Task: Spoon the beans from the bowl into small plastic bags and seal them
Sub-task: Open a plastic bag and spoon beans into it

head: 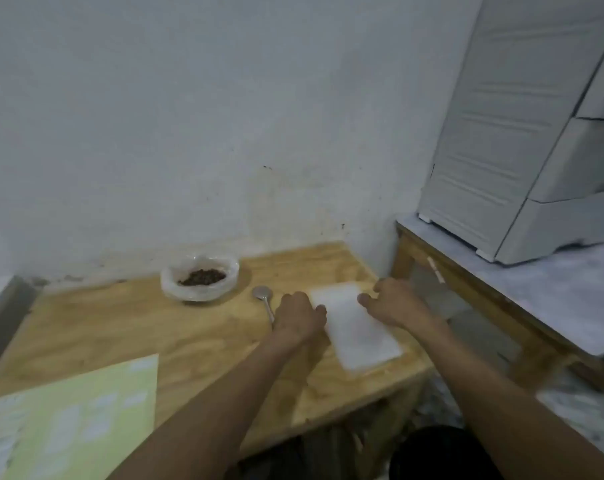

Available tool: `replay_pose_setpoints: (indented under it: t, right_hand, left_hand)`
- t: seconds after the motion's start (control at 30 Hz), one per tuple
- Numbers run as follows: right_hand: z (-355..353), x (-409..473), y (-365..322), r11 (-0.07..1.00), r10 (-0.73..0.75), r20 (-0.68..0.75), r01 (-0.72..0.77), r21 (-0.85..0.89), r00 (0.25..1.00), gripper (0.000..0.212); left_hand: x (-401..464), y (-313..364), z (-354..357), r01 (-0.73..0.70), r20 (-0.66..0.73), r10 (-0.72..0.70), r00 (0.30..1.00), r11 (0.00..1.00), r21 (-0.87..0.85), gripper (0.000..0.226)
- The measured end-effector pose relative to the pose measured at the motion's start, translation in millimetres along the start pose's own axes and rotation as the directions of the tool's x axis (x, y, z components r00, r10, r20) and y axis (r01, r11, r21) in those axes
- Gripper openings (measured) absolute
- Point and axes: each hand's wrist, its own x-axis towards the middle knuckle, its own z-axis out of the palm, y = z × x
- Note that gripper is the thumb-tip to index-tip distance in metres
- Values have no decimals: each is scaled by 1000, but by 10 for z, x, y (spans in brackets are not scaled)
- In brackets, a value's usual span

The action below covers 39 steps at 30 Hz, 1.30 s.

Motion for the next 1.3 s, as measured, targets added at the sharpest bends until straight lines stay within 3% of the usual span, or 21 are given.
replay_pose_setpoints:
  t: [0.1,0.23,0.43,0.57,0.67,0.8,0.93,1.0,1.1,1.2,1.3]
  right_hand:
    - [98,31,92,1000,-6,14,6,-1,1000,52]
    - [203,97,80,1000,23,6,-23,12,1000,49]
    - [200,112,26,996,75,-57,-71,60,996,41]
    - [67,113,16,989,55,-108,-40,141,993,37]
    - [-82,164,-45,951,29,-144,18,310,989,36]
    - [-248,171,-337,779,-50,-64,79,622,997,16]
    - [-243,157,-731,673,-184,9,120,730,983,11]
    - [-205,180,-911,707,-219,-28,179,685,975,9]
    - [-144,237,-1160,793,-295,-193,352,498,936,38]
    - [-58,275,-1439,752,-474,-330,570,330,816,52]
    - [40,285,-1711,715,-595,-348,675,184,725,48]
  left_hand:
    - [21,-11,66,-13,-24,12,1000,999,-34,30]
    - [36,-34,137,35,-47,-37,998,999,-38,40]
    - [21,-47,225,-2,-111,-12,994,993,-120,31]
    - [2,10,180,-32,-173,-10,985,970,-240,44]
    - [-43,108,-61,-75,-265,-21,964,935,-347,49]
    - [-32,175,-547,-167,-382,-106,918,771,-615,22]
    - [35,26,-1017,-203,-343,-180,922,532,-822,17]
    - [6,-98,-1189,-236,-363,-178,915,495,-836,11]
    - [-72,-309,-1376,-281,-422,-170,890,524,-804,11]
    - [-143,-474,-1505,-301,-460,-154,874,572,-763,18]
    - [-200,-589,-1601,-310,-480,-153,864,590,-745,20]
